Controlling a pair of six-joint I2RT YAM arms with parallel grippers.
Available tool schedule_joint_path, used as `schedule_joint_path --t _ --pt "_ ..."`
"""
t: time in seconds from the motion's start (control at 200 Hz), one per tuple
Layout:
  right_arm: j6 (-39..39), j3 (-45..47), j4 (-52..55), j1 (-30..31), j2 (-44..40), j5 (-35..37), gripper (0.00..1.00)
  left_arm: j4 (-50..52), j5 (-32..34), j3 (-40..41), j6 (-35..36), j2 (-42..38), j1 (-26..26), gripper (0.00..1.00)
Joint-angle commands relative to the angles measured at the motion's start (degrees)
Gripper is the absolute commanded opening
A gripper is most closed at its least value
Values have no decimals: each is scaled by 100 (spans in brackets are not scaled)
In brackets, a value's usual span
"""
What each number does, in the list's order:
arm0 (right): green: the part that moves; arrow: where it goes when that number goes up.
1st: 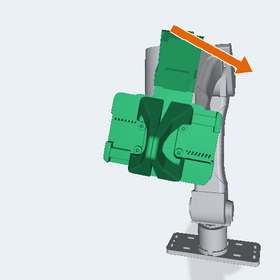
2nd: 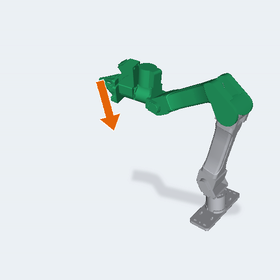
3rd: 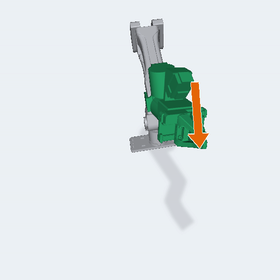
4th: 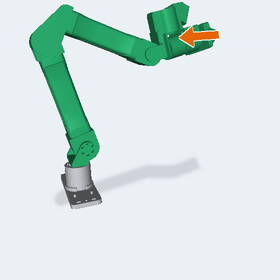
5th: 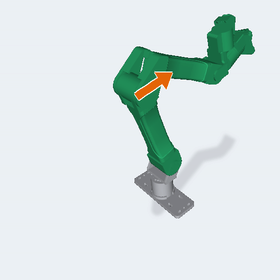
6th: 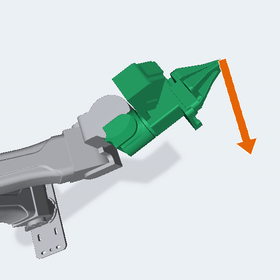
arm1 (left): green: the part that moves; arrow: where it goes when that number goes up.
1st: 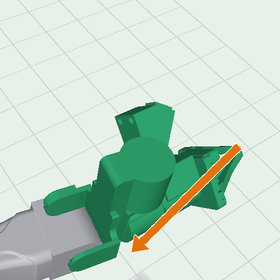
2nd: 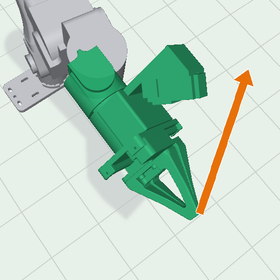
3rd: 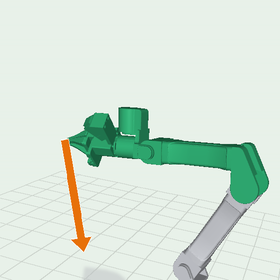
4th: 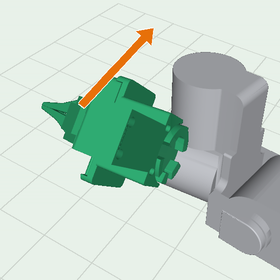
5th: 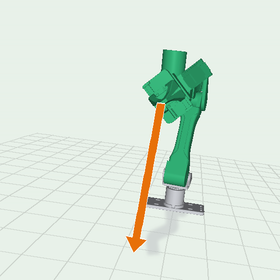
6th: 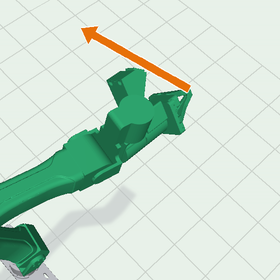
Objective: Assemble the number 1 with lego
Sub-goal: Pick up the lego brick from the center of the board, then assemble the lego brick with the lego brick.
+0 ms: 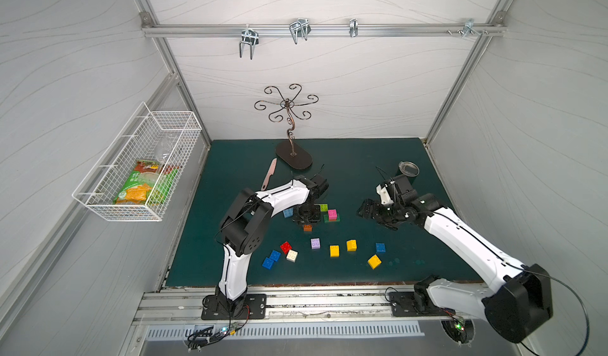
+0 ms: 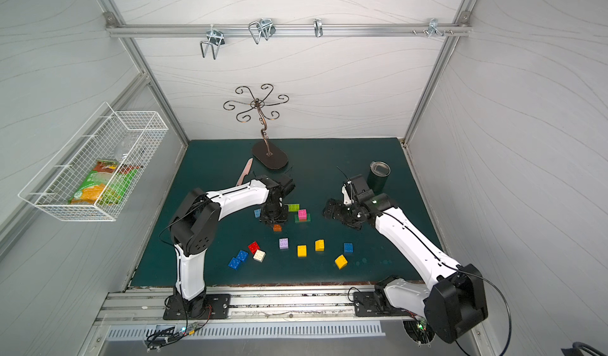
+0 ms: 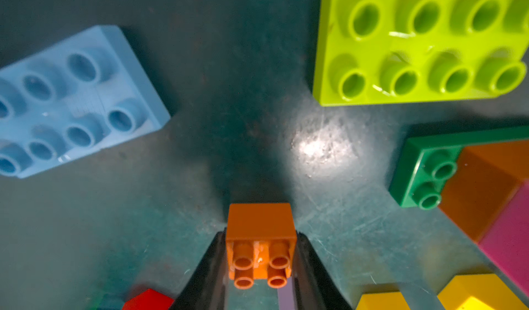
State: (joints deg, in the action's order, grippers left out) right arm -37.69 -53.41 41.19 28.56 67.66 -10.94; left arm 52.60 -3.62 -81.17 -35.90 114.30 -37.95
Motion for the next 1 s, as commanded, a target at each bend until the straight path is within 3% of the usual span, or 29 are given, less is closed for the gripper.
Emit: schedule_joint_path --t 0.0,0.39,0.775,0.996 --pt "-33 -47 117 43 -61 75 92 308 183 -145 35 95 25 20" --pt "-85 28 221 24 -320 323 99 1713 208 -1625 -427 -148 -65 9" --pt "-164 367 477 -8 -805 750 99 2386 164 -4252 -980 962 -508 8" --pt "-157 444 594 -41 -1088 857 99 2203 106 -4341 -922 1427 -587 6"
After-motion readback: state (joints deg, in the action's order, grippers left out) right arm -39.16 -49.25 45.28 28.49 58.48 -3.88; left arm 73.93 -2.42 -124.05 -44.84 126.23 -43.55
